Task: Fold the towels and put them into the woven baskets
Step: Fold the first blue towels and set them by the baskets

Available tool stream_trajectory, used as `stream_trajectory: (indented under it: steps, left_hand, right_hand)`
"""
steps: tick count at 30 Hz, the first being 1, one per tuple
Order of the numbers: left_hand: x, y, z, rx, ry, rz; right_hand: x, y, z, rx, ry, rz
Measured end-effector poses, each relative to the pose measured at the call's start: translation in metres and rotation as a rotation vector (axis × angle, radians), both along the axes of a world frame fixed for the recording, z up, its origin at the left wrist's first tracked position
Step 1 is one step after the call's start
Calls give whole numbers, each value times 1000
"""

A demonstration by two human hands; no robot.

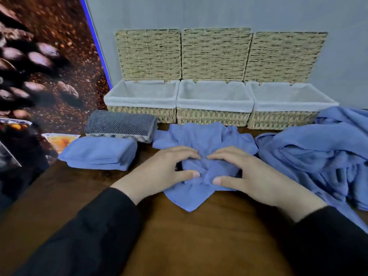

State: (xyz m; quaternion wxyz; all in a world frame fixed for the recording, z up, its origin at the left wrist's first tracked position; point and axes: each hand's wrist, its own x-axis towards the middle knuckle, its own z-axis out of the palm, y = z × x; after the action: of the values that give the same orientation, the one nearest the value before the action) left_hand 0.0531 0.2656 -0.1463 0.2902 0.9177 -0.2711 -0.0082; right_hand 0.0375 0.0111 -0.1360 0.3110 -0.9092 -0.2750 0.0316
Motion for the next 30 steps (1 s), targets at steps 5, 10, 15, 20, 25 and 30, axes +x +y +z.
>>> stream_trajectory:
  steps: [5,10,15,20,25,30]
  left_hand:
    - [10,-6,-3,-12,-66,41]
    - [17,5,5,-225,-431,341]
    - [13,10,17,-229,-543,477]
    - [-1,-9,10,-129,-225,216]
    - [4,-8,4,72,-46,234]
    - [-3,-2,12,-60,-93,270]
  right_hand:
    - [9,-3,-4,13,-73,-5]
    - [13,-12,7,180,-295,-257]
    - [16,-22,7,83,-350,-511]
    - [1,4,9,108,-363,-223]
    - [7,18,-11,-156,-214,-187]
    - [8,13,-7,-64,-319,-362]
